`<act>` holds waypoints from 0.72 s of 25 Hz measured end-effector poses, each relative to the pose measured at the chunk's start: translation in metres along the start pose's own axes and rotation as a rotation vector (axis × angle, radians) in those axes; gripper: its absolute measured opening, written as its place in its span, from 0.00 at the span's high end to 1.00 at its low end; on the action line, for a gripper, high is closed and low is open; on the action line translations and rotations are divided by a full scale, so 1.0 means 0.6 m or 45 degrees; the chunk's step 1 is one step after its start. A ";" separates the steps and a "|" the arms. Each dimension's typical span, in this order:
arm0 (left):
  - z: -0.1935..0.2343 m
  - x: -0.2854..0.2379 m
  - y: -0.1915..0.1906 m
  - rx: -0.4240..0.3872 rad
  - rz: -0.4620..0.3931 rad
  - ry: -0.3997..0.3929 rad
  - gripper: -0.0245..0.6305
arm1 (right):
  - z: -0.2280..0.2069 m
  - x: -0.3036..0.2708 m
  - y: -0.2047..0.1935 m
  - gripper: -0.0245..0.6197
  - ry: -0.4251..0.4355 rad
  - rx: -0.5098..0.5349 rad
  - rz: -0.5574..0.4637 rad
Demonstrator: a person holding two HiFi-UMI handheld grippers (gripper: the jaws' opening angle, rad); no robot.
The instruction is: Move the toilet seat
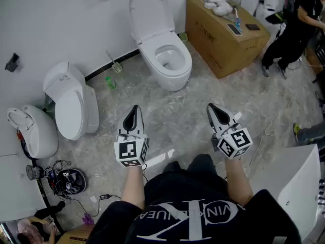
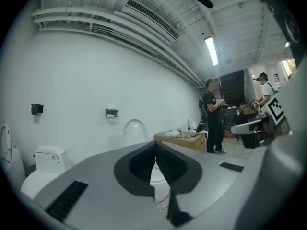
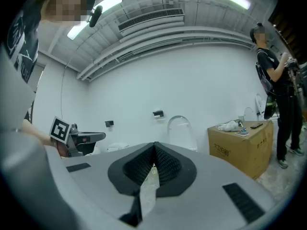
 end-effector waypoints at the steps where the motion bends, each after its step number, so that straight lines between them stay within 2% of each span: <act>1: 0.000 -0.002 -0.002 -0.001 0.004 0.002 0.96 | 0.000 -0.003 -0.001 0.95 0.005 0.002 0.001; 15: -0.010 -0.021 -0.006 0.044 -0.032 -0.044 0.96 | -0.001 -0.013 0.010 0.95 0.022 0.024 -0.008; 18: -0.028 -0.042 -0.016 0.074 -0.012 -0.085 0.96 | -0.021 -0.013 0.008 0.90 0.014 0.003 0.000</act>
Point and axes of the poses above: the fingertips, and each gripper's own axes: x backward along the fingers, z to its left, y out of its top, the point moved 3 cm from there along x, backward along the fingers, and after that the axes turned 3 degrees about -x, right-handed, at the moved point
